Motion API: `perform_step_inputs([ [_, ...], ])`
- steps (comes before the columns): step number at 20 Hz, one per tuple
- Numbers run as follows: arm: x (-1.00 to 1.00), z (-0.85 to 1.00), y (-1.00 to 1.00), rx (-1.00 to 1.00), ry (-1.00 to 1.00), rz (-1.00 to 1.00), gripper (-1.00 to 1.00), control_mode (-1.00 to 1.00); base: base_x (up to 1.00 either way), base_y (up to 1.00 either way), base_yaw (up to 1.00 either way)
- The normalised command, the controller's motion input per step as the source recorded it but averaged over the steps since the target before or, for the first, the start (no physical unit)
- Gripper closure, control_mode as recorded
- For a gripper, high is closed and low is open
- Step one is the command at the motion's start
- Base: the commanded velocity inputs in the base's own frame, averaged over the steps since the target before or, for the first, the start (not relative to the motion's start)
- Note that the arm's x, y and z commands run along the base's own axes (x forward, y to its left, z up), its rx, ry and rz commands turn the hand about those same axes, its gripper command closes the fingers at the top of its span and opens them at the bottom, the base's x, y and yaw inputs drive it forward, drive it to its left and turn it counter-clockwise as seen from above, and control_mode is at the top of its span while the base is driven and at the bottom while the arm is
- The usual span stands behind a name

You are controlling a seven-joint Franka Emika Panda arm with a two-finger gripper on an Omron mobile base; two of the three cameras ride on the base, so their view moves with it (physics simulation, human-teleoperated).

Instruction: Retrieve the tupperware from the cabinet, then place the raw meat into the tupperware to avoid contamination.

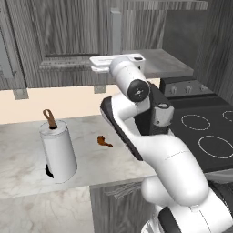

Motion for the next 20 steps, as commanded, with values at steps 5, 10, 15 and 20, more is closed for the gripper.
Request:
perform_step_inputs([
  [5,-0.7,0.0,0.17,-0.04,0.13,0.0,1.0,-1.0,0.0,0.0,0.0],
  [10,-0.75,-0.05,0.4,-0.06,0.1,0.0,1.0,-1.0,0.0,0.0,0.0],
  [15,-0.6,-0.1,0.59,-0.07,0.1,0.0,1.0,-1.0,0.0,0.0,0.0],
  [20,-0.4,-0.17,0.63,-0.07,0.09,0.0,1.0,-1.0,0.0,0.0,0.0],
])
